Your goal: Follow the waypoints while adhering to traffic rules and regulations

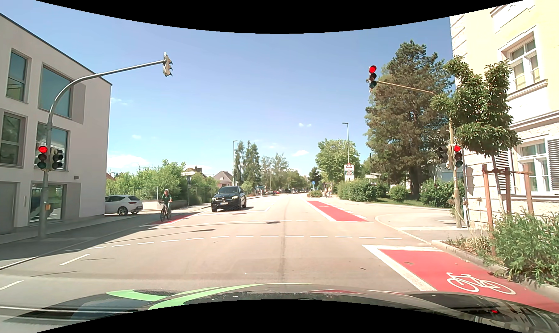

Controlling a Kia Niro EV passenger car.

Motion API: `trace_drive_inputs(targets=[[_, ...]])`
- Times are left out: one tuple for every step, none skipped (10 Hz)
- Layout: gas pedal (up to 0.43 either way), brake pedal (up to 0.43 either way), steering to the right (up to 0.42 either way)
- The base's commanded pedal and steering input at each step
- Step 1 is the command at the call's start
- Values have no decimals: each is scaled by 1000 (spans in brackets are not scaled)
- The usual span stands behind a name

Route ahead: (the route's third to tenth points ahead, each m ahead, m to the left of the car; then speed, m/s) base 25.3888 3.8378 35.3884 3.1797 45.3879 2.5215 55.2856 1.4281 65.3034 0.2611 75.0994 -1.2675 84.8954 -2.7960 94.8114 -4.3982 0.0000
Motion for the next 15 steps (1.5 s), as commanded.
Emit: trace_drive_inputs(targets=[[0,299,-7],[0,299,-6],[0,299,-6],[0,299,-7],[0,299,-6],[0,299,-4],[0,299,-4],[0,299,-5],[0,299,-5],[0,299,-5],[0,299,-5],[0,299,-5],[0,299,-5],[0,299,-5],[0,299,-5]])
